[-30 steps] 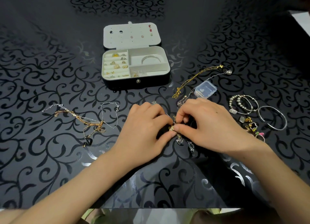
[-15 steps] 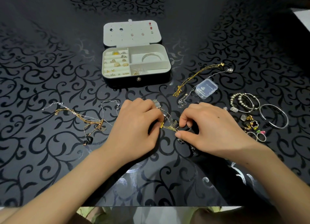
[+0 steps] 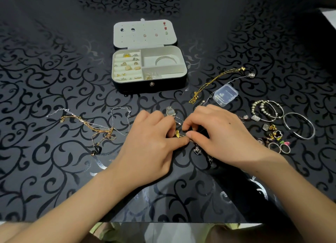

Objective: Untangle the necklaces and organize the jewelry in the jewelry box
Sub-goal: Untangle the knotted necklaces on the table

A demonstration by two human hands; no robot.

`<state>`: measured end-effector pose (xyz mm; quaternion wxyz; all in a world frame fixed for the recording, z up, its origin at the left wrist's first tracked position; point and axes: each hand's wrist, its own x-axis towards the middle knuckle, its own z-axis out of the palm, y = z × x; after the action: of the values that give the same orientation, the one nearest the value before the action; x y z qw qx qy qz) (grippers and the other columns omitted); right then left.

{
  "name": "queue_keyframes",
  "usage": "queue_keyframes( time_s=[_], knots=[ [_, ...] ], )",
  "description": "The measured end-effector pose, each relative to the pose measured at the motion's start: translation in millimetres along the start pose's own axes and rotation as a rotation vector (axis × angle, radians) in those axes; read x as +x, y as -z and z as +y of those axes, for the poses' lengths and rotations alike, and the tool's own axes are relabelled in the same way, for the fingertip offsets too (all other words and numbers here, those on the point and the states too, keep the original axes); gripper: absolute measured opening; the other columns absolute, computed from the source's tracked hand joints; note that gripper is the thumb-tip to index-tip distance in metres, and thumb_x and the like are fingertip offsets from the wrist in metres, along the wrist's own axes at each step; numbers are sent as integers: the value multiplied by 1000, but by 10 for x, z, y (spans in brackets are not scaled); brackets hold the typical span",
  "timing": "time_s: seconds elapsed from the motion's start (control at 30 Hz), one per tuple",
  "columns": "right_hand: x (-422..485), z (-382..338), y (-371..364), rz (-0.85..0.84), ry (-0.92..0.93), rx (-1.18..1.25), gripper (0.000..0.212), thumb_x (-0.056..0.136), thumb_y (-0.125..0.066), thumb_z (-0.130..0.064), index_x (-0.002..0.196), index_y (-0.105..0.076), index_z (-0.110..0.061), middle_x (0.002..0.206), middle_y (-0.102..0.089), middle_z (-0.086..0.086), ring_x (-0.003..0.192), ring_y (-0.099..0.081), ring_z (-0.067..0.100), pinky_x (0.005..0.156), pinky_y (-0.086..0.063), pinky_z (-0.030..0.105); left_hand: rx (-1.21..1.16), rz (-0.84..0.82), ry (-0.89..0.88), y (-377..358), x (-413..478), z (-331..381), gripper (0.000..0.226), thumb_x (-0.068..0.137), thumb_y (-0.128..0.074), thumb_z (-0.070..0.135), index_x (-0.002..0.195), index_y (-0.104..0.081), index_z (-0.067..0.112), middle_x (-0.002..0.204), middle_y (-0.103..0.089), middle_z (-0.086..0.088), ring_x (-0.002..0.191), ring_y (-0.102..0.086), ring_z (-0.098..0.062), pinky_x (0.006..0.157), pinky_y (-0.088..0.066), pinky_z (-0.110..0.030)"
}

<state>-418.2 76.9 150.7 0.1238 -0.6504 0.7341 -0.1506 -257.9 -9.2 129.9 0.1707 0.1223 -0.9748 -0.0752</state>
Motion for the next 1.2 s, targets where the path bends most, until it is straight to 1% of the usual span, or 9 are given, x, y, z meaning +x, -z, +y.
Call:
queue_keyframes(
  time_s=[0.13, 0.43, 0.5, 0.57, 0.7, 0.83, 0.97, 1.07, 1.2],
  knots=[
    [20, 27, 9, -30, -32, -19, 7, 86, -61, -27, 92, -64, -28, 83, -55, -11, 84, -44, 9, 70, -29, 23, 27, -28, -20, 18, -23, -29, 42, 75, -46, 12, 101, -74, 28, 77, -52, -1, 73, -39, -21, 67, -16, -30],
    [25, 50, 11, 14, -21, -42, 9, 85, -61, -21, 91, -66, -27, 83, -57, -11, 83, -47, 13, 72, -37, 29, 24, -55, -26, 34, -38, -48, 40, 76, -49, 14, 104, -73, 30, 78, -52, -1, 74, -37, -20, 68, -13, -29],
    [-19, 48, 21, 37, 16, -27, 12, 82, -58, -24, 85, -67, -30, 79, -56, -10, 77, -44, 11, 65, -34, 24, 16, -52, -24, 32, -40, -49, 40, 76, -49, 13, 104, -73, 30, 77, -52, 0, 74, -37, -20, 68, -13, -29],
    [-82, 41, 16, 6, 36, -11, 16, 80, -54, -28, 84, -68, -35, 76, -54, -11, 74, -42, 10, 67, -30, 14, 8, -53, -18, 32, -38, -49, 42, 76, -46, 13, 104, -72, 30, 77, -51, 0, 74, -37, -20, 68, -14, -29],
    [-172, 73, -8, 2, 55, -45, 22, 78, -57, -26, 89, -70, -40, 71, -50, -12, 69, -44, 12, 68, -28, 12, -24, -59, 0, 33, -43, -43, 43, 76, -43, 14, 102, -73, 31, 77, -52, 1, 72, -41, -21, 66, -16, -29],
    [-232, 121, 13, 37, 57, -52, 25, 76, -57, -24, 88, -73, -40, 68, -51, -12, 65, -48, 15, 59, -32, 21, -59, -61, 27, 26, -46, -49, 41, 80, -43, 16, 101, -73, 34, 76, -53, 2, 69, -44, -21, 65, -17, -29],
    [-249, 160, 22, 55, 65, -86, 32, 77, -45, -31, 89, -72, -43, 68, -52, -12, 64, -49, 15, 59, -33, 23, -67, -57, 30, 16, -47, -55, 39, 79, -45, 16, 100, -73, 33, 76, -53, 2, 69, -44, -22, 65, -16, -29],
    [-246, 187, 35, 75, 74, -101, 35, 76, -42, -30, 89, -73, -40, 68, -53, -12, 64, -49, 15, 60, -34, 27, -76, -50, 29, 8, -45, -57, 38, 79, -48, 16, 100, -73, 33, 76, -54, 2, 70, -42, -20, 67, -15, -28],
    [-239, 201, 53, 88, 71, -141, 29, 75, -53, -23, 88, -74, -38, 69, -54, -11, 64, -50, 17, 61, -34, 28, -70, -51, 27, -2, -48, -63, 37, 76, -53, 13, 100, -74, 32, 76, -53, 2, 70, -40, -19, 68, -14, -28]
  ],
)
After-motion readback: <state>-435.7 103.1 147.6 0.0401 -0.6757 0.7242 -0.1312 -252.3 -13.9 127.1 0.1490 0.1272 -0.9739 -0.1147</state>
